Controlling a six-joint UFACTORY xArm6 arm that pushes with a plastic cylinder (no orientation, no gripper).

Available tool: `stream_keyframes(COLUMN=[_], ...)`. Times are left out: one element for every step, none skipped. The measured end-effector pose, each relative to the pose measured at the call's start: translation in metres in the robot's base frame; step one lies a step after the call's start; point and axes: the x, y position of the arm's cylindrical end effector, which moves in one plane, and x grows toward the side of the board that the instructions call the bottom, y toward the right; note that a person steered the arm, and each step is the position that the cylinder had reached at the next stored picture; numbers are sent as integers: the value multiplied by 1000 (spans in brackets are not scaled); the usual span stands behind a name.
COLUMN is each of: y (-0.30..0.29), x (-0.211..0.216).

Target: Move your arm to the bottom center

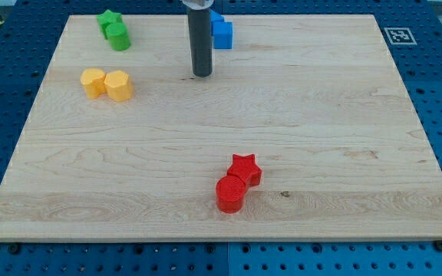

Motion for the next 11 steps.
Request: stream_keyframes(y=[0, 3, 3, 3, -7, -26, -42, -44, -22, -22, -1], x=[0, 21, 56, 82, 119, 161, 206, 249, 273, 273, 262])
